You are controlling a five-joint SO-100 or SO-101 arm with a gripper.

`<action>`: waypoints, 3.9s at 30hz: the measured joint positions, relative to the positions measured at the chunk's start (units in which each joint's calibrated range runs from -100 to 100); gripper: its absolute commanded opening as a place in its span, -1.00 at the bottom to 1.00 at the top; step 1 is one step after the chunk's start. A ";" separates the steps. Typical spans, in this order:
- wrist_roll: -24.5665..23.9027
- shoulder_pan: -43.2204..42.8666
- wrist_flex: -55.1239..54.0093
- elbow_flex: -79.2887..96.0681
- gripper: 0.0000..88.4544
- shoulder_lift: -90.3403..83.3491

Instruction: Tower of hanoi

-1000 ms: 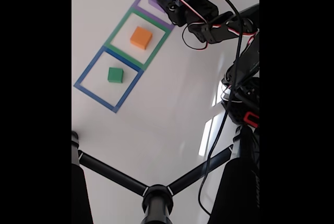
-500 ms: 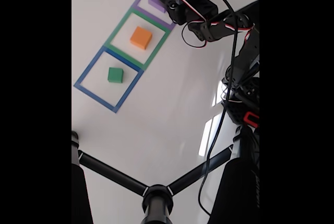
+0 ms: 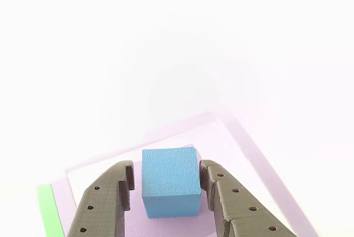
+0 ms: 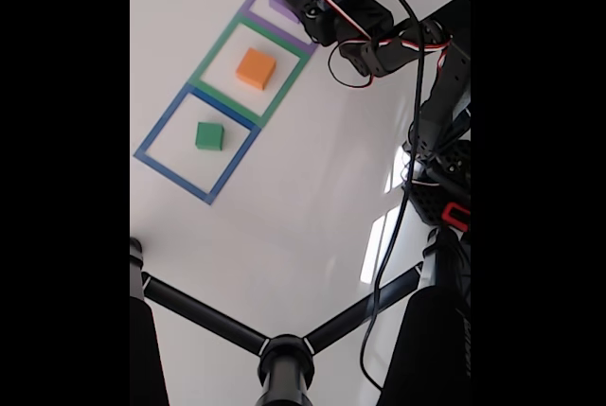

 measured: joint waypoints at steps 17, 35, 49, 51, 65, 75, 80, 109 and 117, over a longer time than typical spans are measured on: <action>0.00 -0.41 3.77 0.00 -0.61 -4.56; -0.59 -5.49 67.26 -13.32 -1.00 -42.80; -0.59 -21.29 112.28 -39.51 -1.00 -49.39; -0.59 -23.58 115.57 -41.78 -1.00 -49.39; -0.59 -36.35 121.27 -44.65 -0.96 -49.81; -0.59 -40.61 119.26 -43.69 -0.51 -49.81; -0.59 -40.52 110.43 -36.03 -0.40 -49.89; -0.59 -34.79 35.39 8.44 -0.12 -36.30; -0.59 -36.59 20.55 12.97 -0.11 -29.63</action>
